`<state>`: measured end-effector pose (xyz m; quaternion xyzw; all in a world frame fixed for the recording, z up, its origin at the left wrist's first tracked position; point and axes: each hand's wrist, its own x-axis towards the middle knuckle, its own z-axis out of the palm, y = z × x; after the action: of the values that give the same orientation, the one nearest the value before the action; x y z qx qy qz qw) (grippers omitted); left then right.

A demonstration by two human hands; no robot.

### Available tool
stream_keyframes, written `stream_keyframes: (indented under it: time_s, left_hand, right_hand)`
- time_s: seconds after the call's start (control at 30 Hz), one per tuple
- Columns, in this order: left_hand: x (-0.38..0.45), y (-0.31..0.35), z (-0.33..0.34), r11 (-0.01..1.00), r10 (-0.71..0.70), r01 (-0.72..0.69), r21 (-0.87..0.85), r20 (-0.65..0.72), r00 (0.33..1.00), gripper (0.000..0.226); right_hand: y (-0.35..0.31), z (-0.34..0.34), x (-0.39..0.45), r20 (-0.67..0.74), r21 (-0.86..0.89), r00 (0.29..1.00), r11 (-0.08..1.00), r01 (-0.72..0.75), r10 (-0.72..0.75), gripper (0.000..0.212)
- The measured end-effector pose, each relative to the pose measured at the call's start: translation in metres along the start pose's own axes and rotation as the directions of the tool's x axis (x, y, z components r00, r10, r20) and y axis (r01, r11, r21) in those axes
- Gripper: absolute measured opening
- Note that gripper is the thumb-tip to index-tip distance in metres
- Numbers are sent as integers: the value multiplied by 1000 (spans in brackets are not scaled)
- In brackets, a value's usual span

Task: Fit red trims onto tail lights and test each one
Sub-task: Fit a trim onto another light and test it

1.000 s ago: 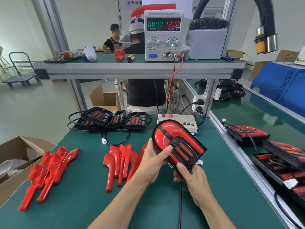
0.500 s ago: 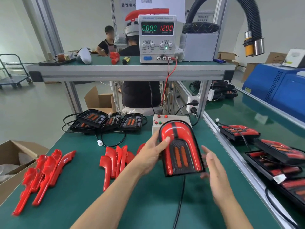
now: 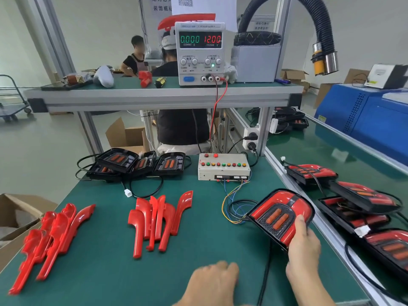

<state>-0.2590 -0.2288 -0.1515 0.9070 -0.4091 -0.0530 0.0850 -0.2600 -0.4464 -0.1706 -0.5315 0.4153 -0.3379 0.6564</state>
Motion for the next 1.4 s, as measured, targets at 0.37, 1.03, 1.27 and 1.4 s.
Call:
stream_keyframes:
  time_s: [0.37, 1.03, 1.27, 1.4]
  left_hand:
    - [-5, 25, 20, 907, 292, -254, -336, 69, 954, 22]
    - [32, -39, -13, -225, -664, -232, -946, -26, 747, 15]
    - [44, -66, -17, 131, -705, 68, -989, -44, 707, 19]
    - [59, -76, -32, 488, -567, 254, -835, -82, 819, 19]
  right_hand:
    - [-14, 0, -11, -33, 163, 995, 983, -84, 90, 33]
    - [-38, -41, 8, 575, 628, 818, 646, -434, -9, 102]
    - [-33, -40, 15, 339, 266, 936, 945, -192, 95, 28]
    - [-36, -37, 0, 466, -121, 870, 986, -118, 161, 33]
